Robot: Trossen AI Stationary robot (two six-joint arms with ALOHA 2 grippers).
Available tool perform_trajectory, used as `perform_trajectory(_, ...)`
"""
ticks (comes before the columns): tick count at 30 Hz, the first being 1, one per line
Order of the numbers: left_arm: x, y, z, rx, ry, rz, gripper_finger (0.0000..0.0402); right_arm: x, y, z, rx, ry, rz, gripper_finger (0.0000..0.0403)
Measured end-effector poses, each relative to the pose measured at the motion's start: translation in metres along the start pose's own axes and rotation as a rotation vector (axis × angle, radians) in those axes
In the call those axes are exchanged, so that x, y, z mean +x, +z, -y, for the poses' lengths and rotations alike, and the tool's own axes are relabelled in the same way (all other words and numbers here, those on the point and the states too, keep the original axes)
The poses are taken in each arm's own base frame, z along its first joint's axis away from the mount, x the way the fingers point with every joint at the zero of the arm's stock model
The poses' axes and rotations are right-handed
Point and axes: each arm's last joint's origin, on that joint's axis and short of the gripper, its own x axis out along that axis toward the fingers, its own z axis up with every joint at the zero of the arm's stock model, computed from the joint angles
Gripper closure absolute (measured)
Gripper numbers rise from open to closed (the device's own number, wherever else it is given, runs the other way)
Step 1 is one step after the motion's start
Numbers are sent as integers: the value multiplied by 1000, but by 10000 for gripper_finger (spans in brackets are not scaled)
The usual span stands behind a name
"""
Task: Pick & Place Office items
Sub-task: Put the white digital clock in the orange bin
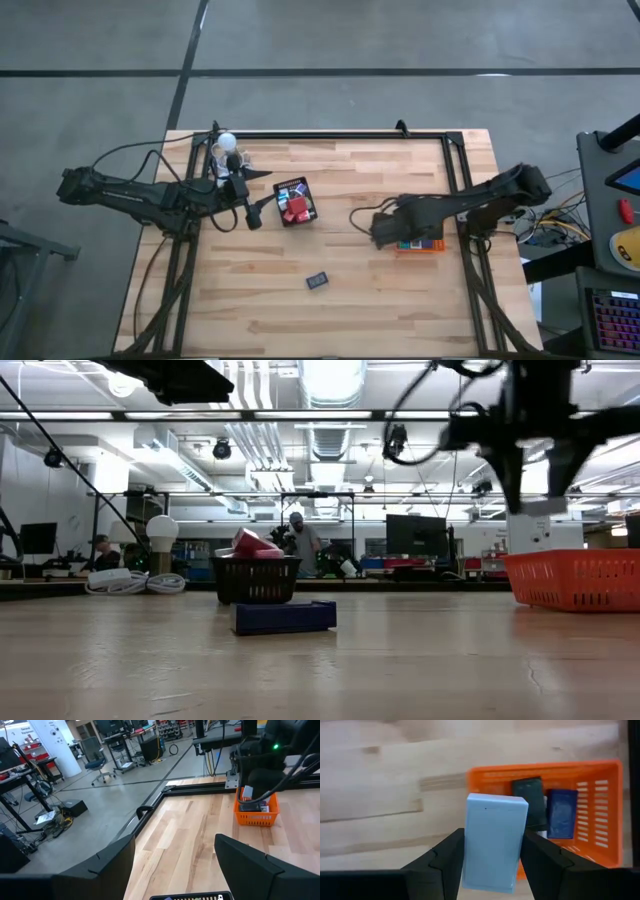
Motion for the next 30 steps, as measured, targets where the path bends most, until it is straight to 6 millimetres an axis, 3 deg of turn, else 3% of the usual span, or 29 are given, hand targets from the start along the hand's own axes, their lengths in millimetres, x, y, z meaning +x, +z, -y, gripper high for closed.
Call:
perform_trajectory(10,0,0,0,0,0,0,126,47,7,50,93,101,-85,232)
perform_trajectory(15,0,0,0,0,0,0,126,67,8,66,106,148,-106,232)
perform_trajectory(22,0,0,0,0,0,0,126,83,6,74,153,146,-125,232)
perform_trajectory(30,0,0,0,0,0,0,126,79,6,72,149,143,-129,231)
